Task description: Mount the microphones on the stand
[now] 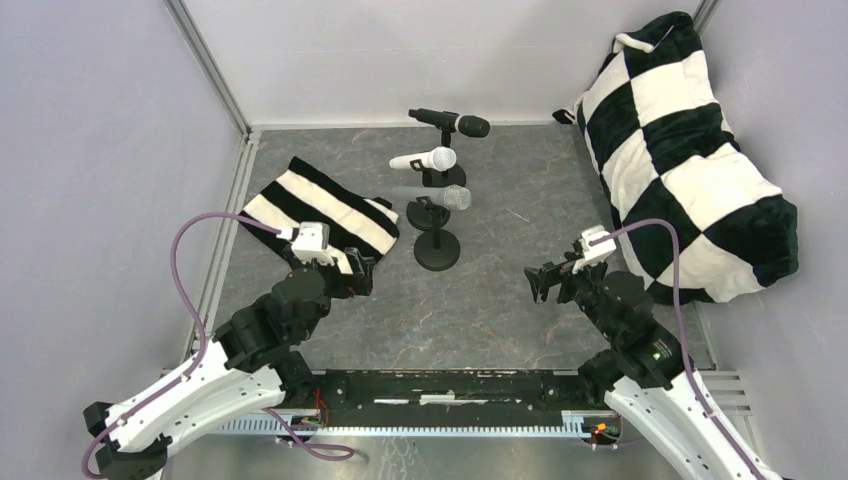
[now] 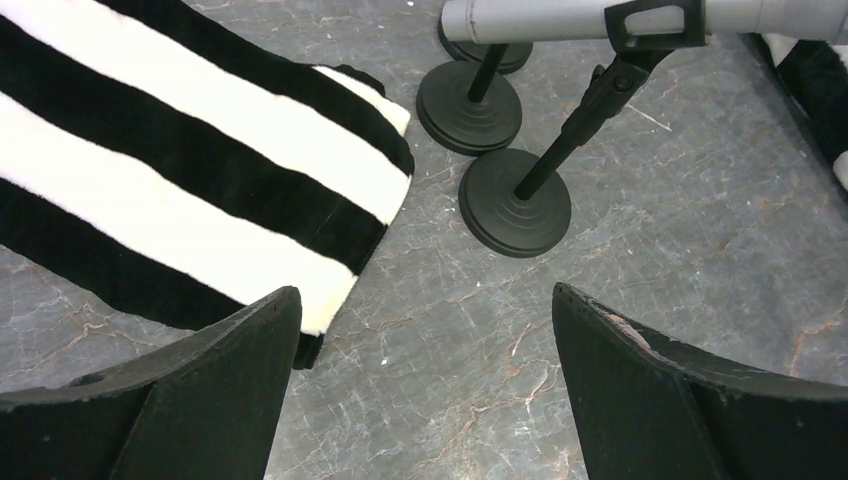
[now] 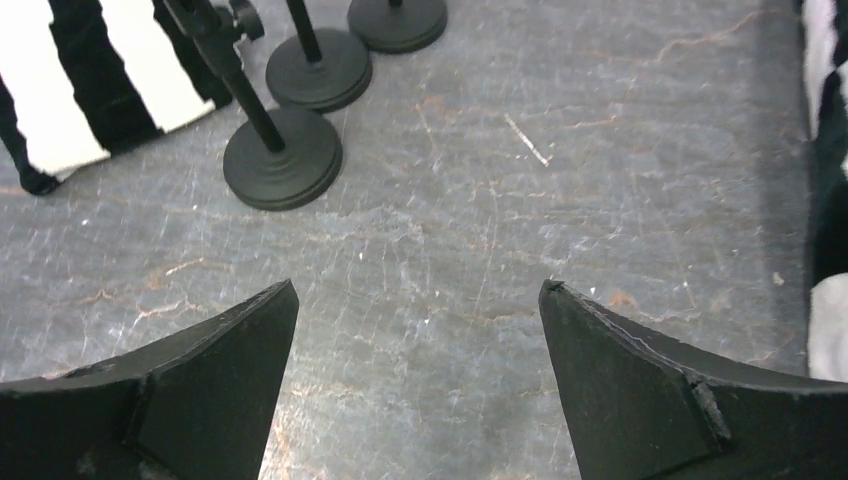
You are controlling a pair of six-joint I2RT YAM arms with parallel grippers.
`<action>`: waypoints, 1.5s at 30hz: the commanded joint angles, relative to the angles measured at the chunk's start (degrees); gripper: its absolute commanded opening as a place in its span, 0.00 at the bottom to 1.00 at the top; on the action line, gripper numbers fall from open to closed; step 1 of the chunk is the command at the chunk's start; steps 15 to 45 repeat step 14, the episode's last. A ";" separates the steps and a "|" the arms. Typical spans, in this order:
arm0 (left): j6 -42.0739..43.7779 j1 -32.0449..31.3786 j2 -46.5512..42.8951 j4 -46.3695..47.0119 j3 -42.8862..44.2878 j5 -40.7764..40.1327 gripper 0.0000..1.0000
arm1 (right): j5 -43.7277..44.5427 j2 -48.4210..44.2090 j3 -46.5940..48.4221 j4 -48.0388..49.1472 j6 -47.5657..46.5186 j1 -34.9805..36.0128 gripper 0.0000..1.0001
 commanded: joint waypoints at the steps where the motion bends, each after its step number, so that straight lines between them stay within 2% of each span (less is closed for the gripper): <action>1: 2.43 0.17 -2.41 0.82 0.72 -2.14 1.00 | 5.00 -5.16 -2.70 5.78 -3.05 -0.22 0.98; 5: 2.88 0.17 -4.19 1.31 0.27 -1.37 1.00 | 6.17 -8.82 -5.69 8.94 -5.12 -0.22 0.98; 14: 3.49 0.17 -3.97 1.03 0.59 -1.15 1.00 | 7.39 -8.98 -7.79 10.39 -6.81 -0.22 0.98; 45: 3.49 0.17 -3.97 1.03 0.59 -1.15 1.00 | 7.39 -8.98 -7.79 10.39 -6.81 -0.22 0.98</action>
